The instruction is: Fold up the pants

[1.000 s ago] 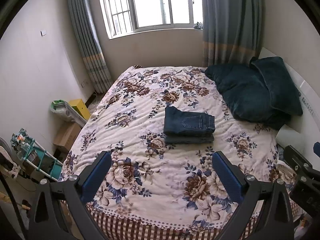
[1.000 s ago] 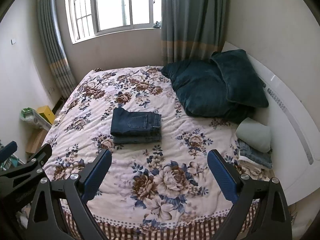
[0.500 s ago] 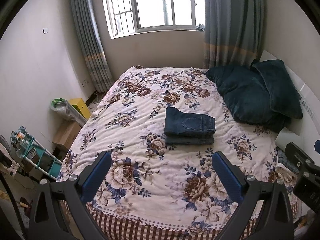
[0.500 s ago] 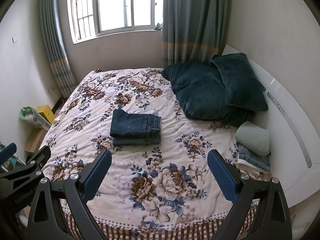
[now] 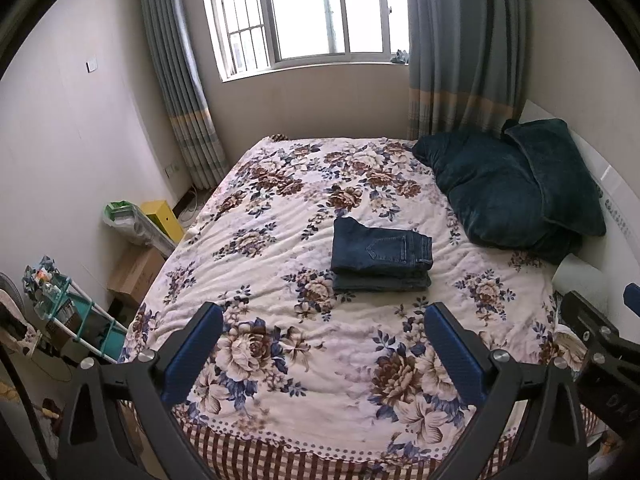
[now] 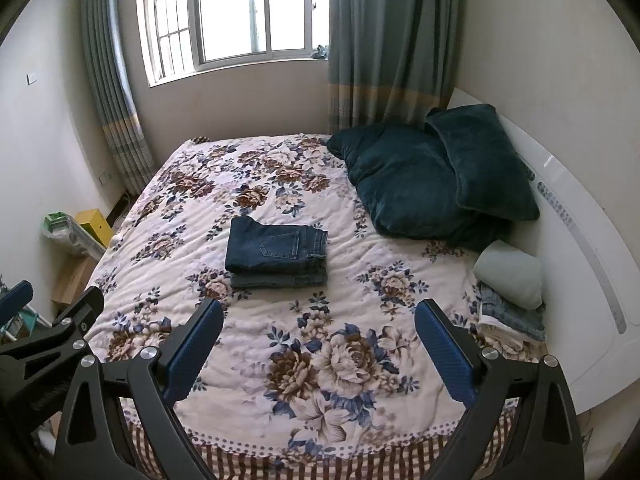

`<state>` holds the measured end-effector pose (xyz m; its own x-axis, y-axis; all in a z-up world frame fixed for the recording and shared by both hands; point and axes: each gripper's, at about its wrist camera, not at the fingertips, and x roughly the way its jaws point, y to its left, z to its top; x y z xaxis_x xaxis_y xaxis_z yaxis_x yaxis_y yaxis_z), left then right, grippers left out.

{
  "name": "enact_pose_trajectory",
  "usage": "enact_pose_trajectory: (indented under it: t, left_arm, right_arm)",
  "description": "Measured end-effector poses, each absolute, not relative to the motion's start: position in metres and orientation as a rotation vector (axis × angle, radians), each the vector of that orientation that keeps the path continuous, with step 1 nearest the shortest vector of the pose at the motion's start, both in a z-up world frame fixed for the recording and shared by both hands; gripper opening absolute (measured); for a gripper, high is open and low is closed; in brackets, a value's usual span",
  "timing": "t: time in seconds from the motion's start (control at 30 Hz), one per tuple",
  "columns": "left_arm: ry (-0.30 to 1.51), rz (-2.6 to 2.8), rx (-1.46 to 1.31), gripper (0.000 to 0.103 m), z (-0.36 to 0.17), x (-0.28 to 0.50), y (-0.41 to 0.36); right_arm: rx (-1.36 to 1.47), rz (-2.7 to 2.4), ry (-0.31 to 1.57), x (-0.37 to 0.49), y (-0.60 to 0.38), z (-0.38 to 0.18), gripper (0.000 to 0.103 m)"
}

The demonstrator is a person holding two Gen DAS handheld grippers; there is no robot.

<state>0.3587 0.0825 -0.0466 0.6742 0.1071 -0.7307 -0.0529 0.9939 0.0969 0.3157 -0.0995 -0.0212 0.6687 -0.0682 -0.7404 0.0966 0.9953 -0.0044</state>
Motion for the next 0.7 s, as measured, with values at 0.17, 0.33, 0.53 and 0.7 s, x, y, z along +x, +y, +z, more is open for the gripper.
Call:
enact_pose_trajectory:
  t: [0.17,0.33,0.53,0.7]
  left_arm:
    - [0.814,0.095,0.071,0.103,-0.042,0.360,0.085]
    - [0.809,0.096,0.073,0.103,-0.038,0.364,0.086]
    - [0.802,0.100,0.075,0.103,-0.035,0.363,0.084]
    - [0.802,0.103,0.077,0.103,-0.035,0.364,0.083]
  right_arm:
    - [0.039,-0.093,0.829,0.313,-0.096,-0.021,0.099]
    - [0.038,-0.091,0.829,0.313,-0.098,-0.021,0.100]
    - [0.032,-0.107,0.817,0.307,-0.088,-0.017,0.101]
    - [0.037,-0.106,0.820,0.306,-0.087,-0.017,0.101]
